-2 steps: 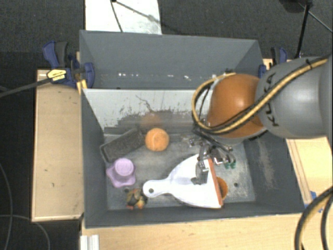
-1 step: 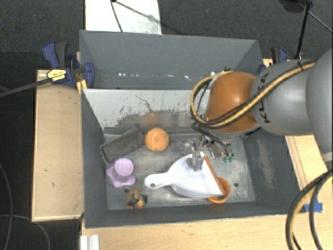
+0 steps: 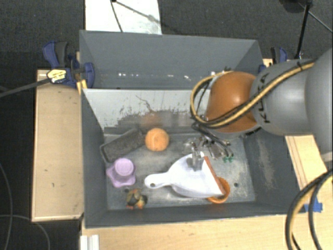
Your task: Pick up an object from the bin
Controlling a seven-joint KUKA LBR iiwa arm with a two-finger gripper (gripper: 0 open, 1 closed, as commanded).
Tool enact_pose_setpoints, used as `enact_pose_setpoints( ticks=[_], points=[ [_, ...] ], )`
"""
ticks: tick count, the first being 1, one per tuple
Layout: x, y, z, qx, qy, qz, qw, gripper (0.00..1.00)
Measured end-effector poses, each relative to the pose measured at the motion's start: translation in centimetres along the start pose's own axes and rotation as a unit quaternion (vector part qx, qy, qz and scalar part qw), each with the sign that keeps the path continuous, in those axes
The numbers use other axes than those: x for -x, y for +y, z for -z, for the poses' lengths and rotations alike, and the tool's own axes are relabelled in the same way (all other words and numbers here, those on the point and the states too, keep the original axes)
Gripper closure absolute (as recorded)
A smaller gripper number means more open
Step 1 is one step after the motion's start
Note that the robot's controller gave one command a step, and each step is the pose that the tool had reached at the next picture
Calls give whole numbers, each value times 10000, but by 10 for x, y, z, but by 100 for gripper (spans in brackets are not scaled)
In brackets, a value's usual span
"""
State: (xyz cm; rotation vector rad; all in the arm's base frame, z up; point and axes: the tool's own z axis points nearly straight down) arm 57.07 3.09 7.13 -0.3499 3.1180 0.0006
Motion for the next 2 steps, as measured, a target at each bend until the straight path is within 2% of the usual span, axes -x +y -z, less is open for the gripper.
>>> enact_pose_setpoints(
  ticks=[1, 2],
  points=[
    [0, 0, 0, 1, 0, -6, 10000, 100],
    [-2, -3, 176, -10, -40, 75, 10000, 100]
  ],
)
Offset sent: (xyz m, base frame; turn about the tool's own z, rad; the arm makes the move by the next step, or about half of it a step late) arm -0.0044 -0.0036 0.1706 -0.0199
